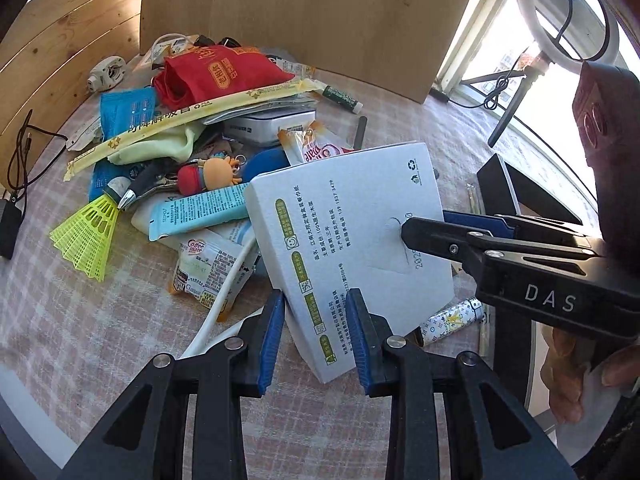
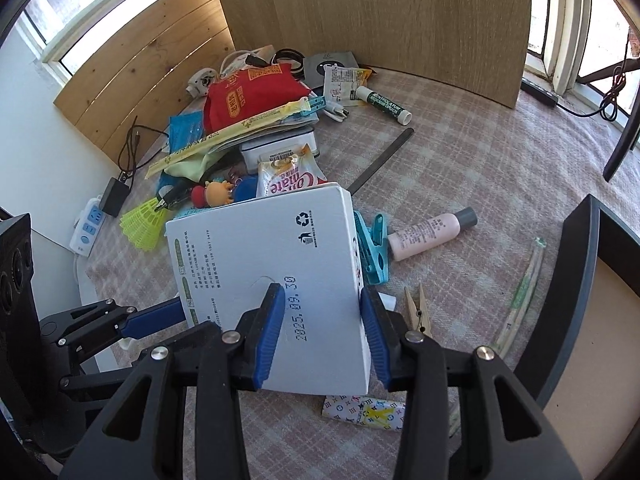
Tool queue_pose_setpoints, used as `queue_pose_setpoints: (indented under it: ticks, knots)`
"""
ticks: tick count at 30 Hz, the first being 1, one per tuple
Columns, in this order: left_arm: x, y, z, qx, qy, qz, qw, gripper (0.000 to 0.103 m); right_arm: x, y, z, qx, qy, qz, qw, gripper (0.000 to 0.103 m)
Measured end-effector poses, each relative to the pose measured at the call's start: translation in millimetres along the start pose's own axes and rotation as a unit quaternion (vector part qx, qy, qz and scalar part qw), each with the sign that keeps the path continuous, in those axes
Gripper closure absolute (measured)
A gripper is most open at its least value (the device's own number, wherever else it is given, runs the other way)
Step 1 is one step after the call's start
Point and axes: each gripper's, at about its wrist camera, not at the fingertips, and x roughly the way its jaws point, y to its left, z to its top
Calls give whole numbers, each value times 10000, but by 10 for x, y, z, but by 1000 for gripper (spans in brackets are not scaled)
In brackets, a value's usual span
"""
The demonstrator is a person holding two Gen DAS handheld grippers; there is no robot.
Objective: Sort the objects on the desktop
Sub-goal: 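Carry the white box over the black tray and release it with the right tool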
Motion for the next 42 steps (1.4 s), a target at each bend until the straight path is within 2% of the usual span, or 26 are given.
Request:
queue_pose_setpoints:
  ticks: [4, 10, 15, 19, 24, 32, 42]
  knots:
    - [-154, -58, 66, 44, -168, -21, 9998, 73, -84, 11, 11, 29, -73, 51, 10000, 63]
    - [-361, -325, 145, 365, -384, -106, 9985, 73, -424, -119, 1, 254, -346, 88, 9990, 63]
    - [-432, -724, 147, 725, -420, -313, 9960, 73, -776, -331, -158, 522, -585, -42, 9969, 63]
    - [-426, -1175, 71, 1127, -371, -616, 9910, 73, -1086, -588, -407, 832, -750, -319, 9932, 63]
    - [-353, -1790, -122, 1700, -193, -1011, 9800, 73, -1466, -998, -839, 1378, -898, -718, 9838, 63]
    - [-212, -2632, -487, 2451, 247, -1526, 9571, 73, -1943, -1541, -1566, 2105, -1003, -1408, 9622, 63]
    - [-122, -3244, -936, 3171, 686, -1744, 9297, 73, -2306, -1907, -2205, 2755, -970, -1945, 9364, 63]
